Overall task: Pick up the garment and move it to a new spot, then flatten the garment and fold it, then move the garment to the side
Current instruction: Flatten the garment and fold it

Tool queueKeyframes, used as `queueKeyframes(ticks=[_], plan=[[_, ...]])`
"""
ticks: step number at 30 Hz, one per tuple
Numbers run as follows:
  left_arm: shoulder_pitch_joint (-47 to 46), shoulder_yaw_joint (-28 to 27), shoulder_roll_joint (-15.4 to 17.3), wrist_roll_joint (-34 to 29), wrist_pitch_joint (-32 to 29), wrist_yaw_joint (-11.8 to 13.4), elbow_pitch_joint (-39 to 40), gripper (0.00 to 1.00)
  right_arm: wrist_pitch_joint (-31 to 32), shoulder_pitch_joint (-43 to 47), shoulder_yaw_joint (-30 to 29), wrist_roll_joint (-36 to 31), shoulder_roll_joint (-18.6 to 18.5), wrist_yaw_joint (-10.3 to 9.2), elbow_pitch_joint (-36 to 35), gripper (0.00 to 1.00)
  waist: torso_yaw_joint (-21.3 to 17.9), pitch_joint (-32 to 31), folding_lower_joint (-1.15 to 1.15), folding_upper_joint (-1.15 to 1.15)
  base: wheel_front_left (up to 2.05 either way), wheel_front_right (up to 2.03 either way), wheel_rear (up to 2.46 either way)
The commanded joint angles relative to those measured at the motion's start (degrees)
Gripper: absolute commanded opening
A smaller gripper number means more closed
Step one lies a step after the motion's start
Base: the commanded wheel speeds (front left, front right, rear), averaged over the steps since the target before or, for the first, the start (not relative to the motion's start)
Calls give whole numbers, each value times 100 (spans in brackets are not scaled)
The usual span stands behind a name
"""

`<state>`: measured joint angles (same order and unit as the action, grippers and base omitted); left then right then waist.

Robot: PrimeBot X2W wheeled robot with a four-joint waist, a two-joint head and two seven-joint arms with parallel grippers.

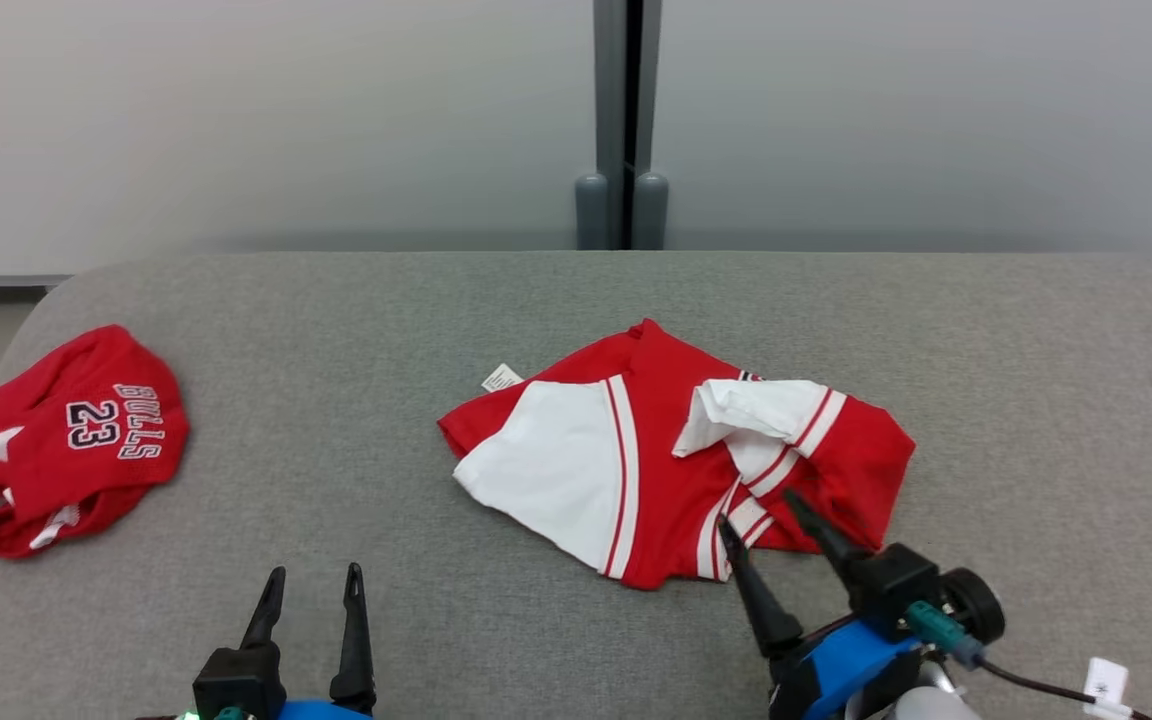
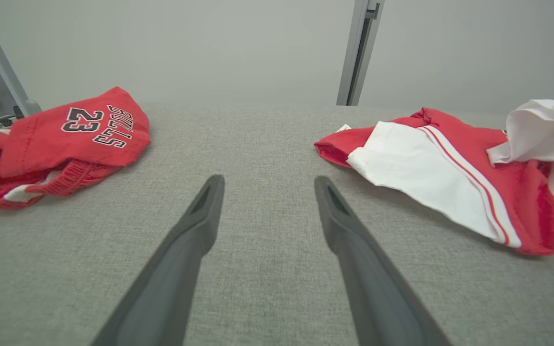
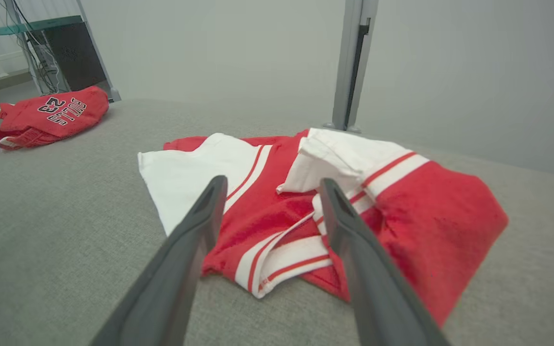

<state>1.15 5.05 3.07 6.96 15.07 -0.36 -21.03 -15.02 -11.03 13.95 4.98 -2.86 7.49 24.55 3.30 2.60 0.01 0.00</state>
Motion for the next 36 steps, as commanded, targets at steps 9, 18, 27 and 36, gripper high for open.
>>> queueKeyframes(ticks=[9, 18, 27, 36], plan=[[-189, 120, -18, 59, 16, -57, -109, 100, -23, -553, 995, -60, -19, 0, 1270, 100, 758, 393, -1, 0, 0, 0, 0], [-293, 252, -18, 179, 16, -10, -79, 100, -20, -933, 1049, -331, -14, 0, 2235, 83, 993, 611, -1, 0, 0, 0, 0], [-333, 229, -17, 166, 16, -16, -89, 100, -16, -896, 739, -534, -14, 0, 1830, 0, 695, 593, -1, 0, 0, 0, 0], [-186, 273, -17, 216, 16, -27, -126, 100, -15, -94, -150, -853, -412, 0, 671, 0, 38, 341, -1, 0, 0, 0, 0]])
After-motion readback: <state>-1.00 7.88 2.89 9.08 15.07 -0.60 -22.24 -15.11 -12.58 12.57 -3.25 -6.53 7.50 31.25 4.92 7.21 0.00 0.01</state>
